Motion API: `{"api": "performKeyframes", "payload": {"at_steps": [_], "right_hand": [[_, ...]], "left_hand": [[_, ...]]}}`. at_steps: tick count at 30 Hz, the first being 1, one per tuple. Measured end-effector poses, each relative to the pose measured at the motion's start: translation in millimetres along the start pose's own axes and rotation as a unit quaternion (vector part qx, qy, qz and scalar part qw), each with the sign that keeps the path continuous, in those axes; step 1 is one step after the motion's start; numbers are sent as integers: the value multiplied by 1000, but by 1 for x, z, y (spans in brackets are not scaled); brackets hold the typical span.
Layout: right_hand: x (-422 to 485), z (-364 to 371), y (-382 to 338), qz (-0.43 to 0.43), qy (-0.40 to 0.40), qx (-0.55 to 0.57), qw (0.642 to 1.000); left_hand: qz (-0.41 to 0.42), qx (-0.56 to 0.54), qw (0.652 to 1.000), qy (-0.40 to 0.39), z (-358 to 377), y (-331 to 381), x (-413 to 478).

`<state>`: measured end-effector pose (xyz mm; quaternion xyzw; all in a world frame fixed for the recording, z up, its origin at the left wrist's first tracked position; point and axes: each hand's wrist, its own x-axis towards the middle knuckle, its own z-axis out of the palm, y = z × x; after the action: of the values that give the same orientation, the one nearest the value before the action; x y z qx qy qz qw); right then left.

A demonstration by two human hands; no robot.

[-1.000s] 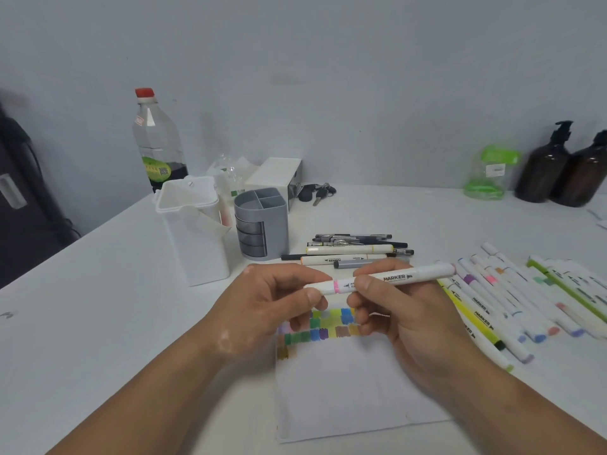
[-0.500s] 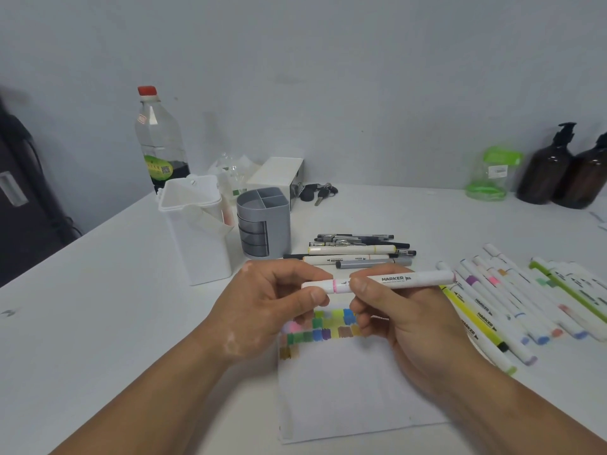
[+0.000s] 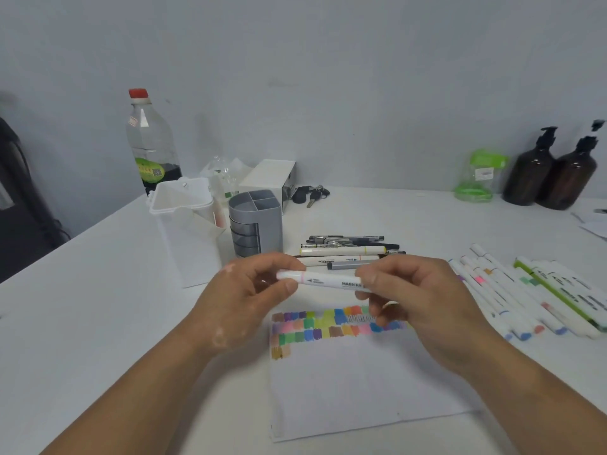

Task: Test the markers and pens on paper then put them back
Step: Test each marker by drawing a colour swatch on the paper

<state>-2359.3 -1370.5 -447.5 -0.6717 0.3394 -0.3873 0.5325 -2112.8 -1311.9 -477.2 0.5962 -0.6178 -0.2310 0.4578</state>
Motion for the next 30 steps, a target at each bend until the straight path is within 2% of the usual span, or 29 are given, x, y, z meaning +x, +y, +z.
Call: {"api": "performKeyframes", "payload": {"at_steps": [1,3,6,9,14,16,20,24,26,30], "right_hand": [[-1,-2,0,-5,-16,-75,997],[-3,-1,2,-15,-51,-250,967],[-7,10,6,-33,-64,-352,933],[-8,19,10,-35,-35,-372,927],[-7,22,11,-20,-44,-393,918],[-2,14,11,-1,-16,-423,906],[12,-17,15,76,79,-491,864],[16,-32,21,123,108,-520,839],[17,-32,23,137,113,-529,830],[16,-36,26,145,124,-543,818]], "left_hand": [[3,29,1000,-2,0,-1,-1],[11,76,997,-22,4,0,-2],[26,94,994,-55,10,2,-4],[33,73,996,-51,13,4,-5],[40,78,995,-57,19,5,-5],[47,83,994,-50,20,6,-4],[35,164,978,-125,20,9,-6],[37,238,948,-210,26,13,-8],[37,269,935,-228,27,15,-7],[4,271,932,-242,15,14,-6]]}}
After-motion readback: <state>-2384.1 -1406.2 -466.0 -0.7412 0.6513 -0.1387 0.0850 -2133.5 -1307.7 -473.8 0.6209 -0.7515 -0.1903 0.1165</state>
